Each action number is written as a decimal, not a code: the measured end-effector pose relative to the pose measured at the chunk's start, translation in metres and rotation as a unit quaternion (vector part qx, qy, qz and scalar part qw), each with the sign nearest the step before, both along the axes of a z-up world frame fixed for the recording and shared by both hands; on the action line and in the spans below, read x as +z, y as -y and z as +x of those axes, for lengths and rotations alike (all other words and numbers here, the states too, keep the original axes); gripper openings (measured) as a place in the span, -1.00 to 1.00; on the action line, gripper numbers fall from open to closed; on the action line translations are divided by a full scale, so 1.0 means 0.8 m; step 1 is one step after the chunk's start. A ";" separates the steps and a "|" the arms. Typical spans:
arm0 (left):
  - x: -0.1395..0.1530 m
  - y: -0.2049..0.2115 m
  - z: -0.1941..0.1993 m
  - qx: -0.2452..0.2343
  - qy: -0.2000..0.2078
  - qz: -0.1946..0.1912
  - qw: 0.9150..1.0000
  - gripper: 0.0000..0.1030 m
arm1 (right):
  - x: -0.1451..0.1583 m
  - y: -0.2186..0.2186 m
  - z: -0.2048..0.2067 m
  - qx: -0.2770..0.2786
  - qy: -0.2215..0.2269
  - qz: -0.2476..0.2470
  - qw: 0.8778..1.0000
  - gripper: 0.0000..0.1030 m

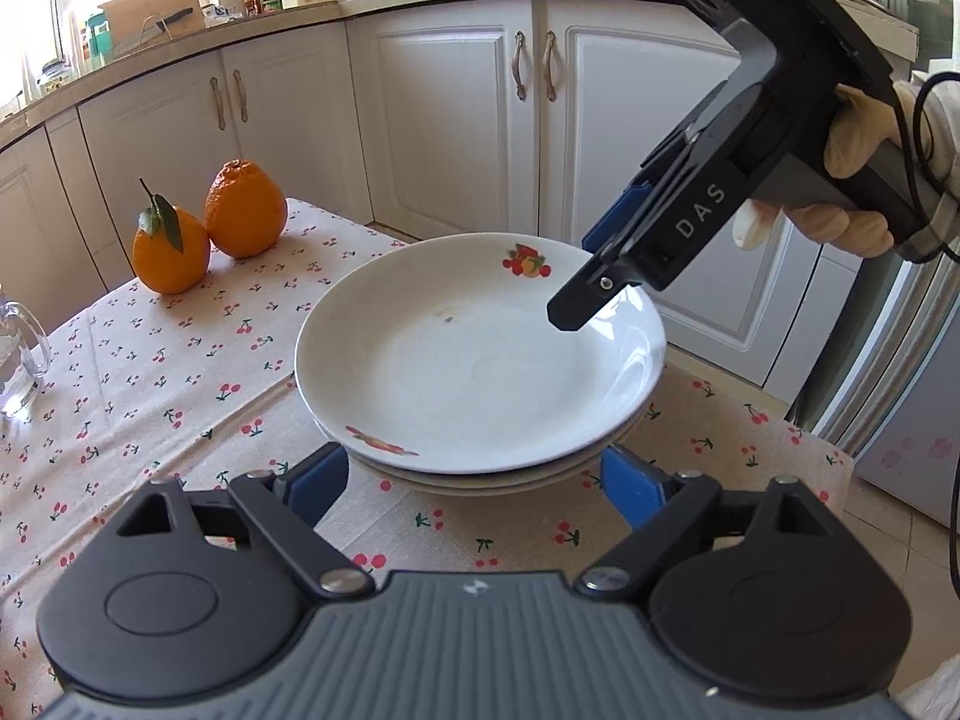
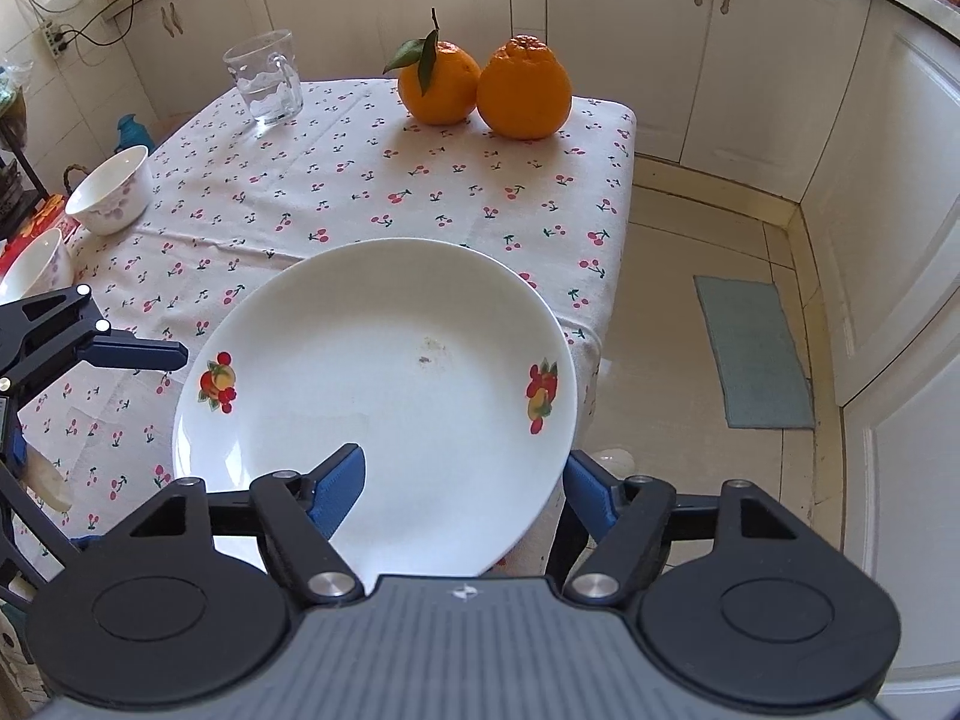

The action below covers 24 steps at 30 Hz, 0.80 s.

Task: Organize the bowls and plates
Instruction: 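Lower the held plate onto the plate stack and open the right tool, then pull the right tool back from the plates and move it toward the white bowls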

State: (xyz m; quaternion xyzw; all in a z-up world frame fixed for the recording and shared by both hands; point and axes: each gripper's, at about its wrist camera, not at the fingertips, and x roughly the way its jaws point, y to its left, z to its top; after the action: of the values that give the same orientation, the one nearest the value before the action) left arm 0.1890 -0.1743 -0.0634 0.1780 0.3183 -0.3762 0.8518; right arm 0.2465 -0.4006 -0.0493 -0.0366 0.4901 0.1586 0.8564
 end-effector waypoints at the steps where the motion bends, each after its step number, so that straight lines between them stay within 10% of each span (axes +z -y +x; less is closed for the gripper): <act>1: 0.001 -0.001 -0.001 0.001 0.000 0.000 1.000 0.77 | 0.001 0.000 -0.001 0.002 0.002 0.004 1.000 0.61; 7: 0.009 -0.013 -0.011 0.009 0.005 -0.009 1.000 0.79 | 0.017 -0.014 -0.014 0.013 0.027 -0.002 1.000 0.95; 24: 0.031 -0.044 -0.029 0.035 0.032 -0.022 0.999 0.79 | 0.048 -0.060 -0.044 0.042 0.068 -0.026 0.996 1.00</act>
State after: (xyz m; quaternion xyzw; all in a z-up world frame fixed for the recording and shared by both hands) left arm 0.1660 -0.1395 -0.0383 0.1605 0.2883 -0.3472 0.8778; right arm 0.2111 -0.3525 -0.0107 -0.0901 0.4323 0.1793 0.8791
